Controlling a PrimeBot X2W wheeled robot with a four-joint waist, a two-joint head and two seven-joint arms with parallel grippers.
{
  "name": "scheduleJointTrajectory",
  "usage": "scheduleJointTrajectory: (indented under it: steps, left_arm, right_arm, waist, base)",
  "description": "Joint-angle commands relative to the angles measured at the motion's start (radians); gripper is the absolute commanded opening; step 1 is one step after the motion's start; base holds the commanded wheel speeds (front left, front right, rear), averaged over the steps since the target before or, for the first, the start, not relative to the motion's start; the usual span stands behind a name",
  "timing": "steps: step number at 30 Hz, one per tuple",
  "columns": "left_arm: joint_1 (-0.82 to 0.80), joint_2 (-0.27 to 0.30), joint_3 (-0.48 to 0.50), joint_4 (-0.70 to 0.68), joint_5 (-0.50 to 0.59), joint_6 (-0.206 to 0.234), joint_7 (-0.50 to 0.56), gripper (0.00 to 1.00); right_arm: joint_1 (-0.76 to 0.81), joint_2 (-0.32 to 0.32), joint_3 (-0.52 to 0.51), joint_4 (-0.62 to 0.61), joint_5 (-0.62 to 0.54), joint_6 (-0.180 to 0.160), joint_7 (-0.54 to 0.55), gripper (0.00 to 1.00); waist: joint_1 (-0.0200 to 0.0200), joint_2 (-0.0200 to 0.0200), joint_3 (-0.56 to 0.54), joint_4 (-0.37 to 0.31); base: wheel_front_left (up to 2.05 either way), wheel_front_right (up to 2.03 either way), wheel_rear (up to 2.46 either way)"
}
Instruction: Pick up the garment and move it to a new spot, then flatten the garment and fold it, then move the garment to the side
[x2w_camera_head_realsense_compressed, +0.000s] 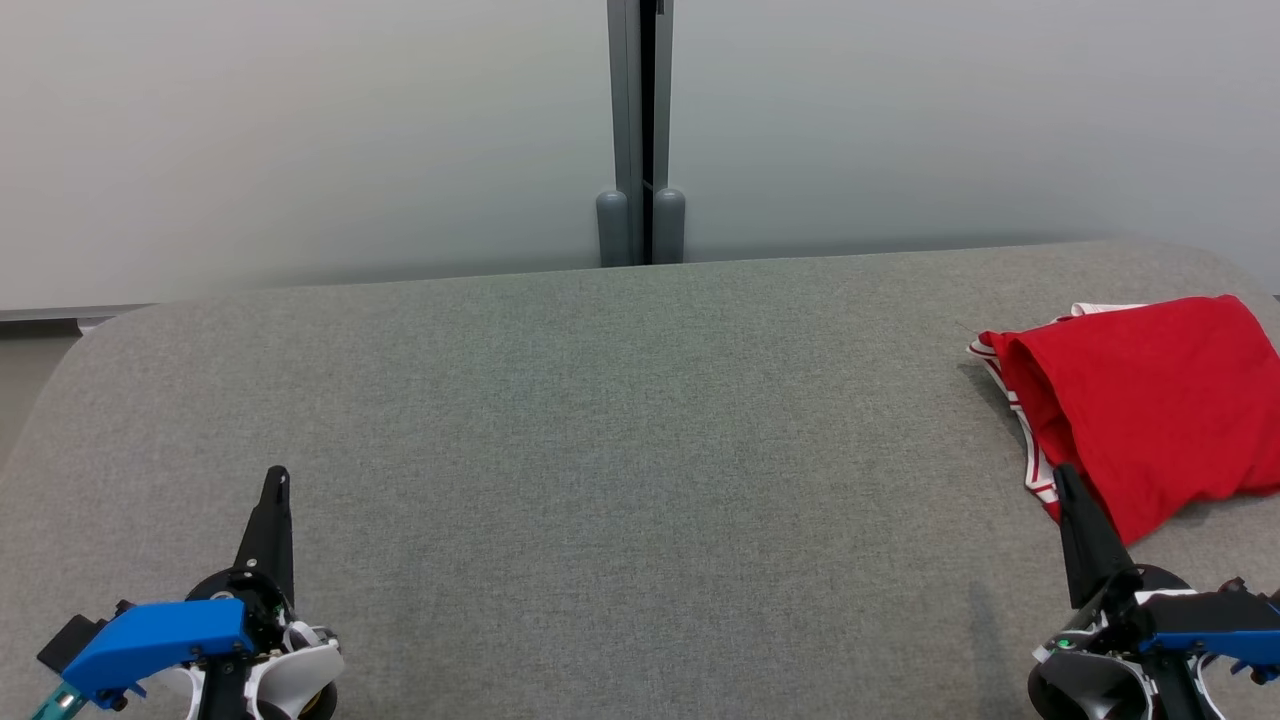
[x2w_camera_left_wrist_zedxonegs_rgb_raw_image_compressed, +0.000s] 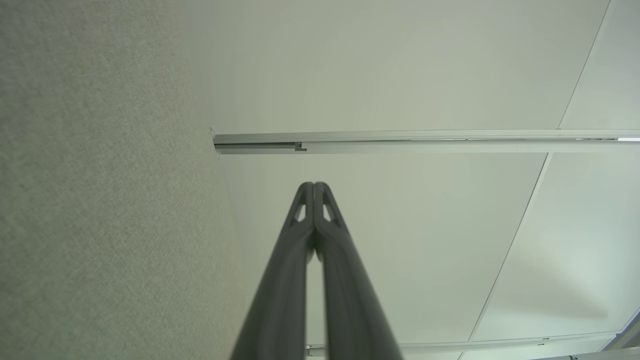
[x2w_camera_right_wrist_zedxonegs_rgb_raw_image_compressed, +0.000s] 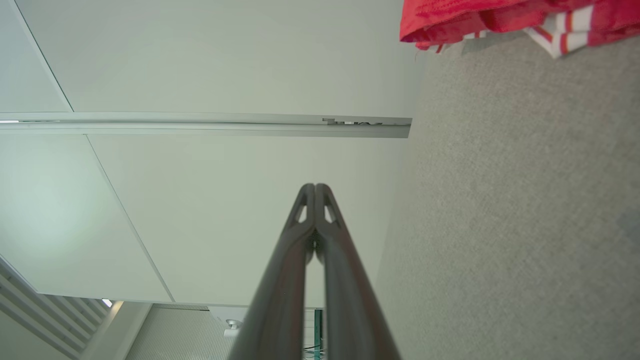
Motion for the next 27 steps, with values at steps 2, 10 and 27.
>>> scheduleJointTrajectory:
  steps: [2,10,27]
  left_arm:
    - [-0.01,-0.001,0.003,-0.003,-0.004,-0.004,0.004,0.0]
    - [-0.01,-0.001,0.002,-0.003,-0.004,-0.004,0.004,0.0]
    - [-0.01,-0.001,0.002,-0.003,-0.004,-0.004,0.004,0.0]
  right_arm:
    - [-0.014,0.001,-0.003,0.002,0.002,0.0,0.002,0.0]
    - [-0.014,0.002,-0.004,0.002,0.0,0.0,0.004,0.0]
    - [-0.015,0.004,-0.006,0.002,-0.003,0.0,0.006,0.0]
  waist:
    - [0.0,-0.0001,0.0,0.0]
    - [0.0,-0.0001,0.0,0.0]
    - [0.0,-0.0001,0.0,0.0]
  base:
    - [0.0,0.0,0.0]
    - [0.0,0.0,0.0]
    - [0.0,0.0,0.0]
